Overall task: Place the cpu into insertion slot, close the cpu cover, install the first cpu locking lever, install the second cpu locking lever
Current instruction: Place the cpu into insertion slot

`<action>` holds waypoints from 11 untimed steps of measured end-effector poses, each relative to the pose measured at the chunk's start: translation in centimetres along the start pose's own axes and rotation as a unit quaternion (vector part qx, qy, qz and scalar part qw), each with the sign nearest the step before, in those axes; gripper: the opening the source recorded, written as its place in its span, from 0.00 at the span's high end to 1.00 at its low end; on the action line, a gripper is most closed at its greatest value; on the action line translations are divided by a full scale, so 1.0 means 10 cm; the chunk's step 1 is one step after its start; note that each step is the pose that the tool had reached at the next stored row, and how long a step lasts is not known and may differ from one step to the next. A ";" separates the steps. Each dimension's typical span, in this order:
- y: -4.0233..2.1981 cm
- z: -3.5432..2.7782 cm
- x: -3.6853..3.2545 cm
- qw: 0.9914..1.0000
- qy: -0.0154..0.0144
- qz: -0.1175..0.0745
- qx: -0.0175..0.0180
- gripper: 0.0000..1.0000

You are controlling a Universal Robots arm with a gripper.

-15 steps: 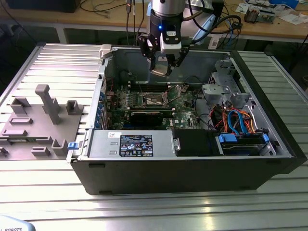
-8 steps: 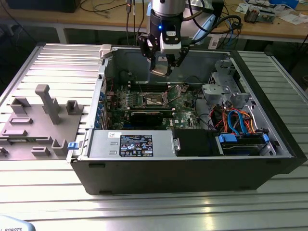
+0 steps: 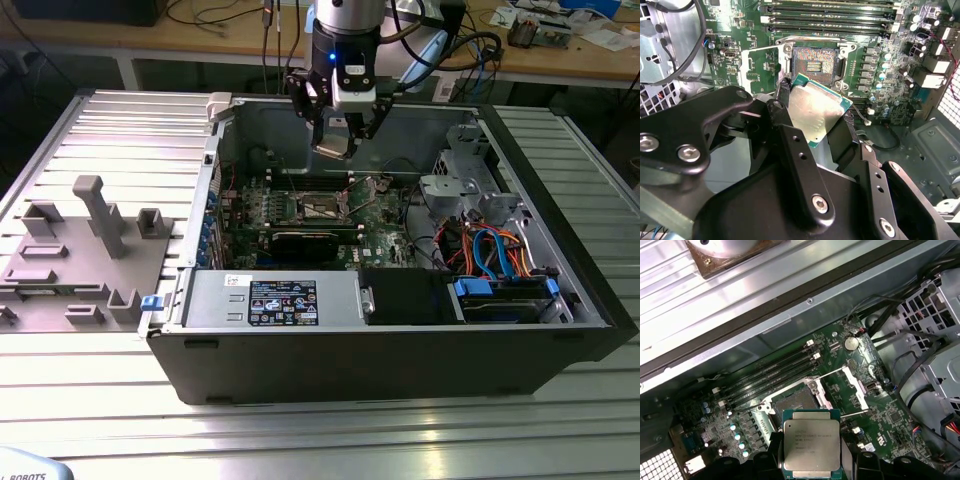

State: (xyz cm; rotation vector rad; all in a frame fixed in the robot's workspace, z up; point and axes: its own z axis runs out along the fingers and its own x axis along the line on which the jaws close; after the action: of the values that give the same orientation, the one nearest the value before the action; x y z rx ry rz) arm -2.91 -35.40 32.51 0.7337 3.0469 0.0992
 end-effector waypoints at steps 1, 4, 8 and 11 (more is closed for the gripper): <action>0.000 0.000 0.000 1.000 0.000 0.001 0.000 0.46; 0.000 0.000 0.000 1.000 0.000 0.002 0.000 0.46; 0.000 0.000 0.000 1.000 0.000 0.004 0.000 0.46; 0.000 0.000 0.000 1.000 0.000 0.006 0.000 0.46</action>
State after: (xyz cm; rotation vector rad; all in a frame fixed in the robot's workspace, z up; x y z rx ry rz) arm -2.91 -35.40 32.51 0.7517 3.0422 0.0992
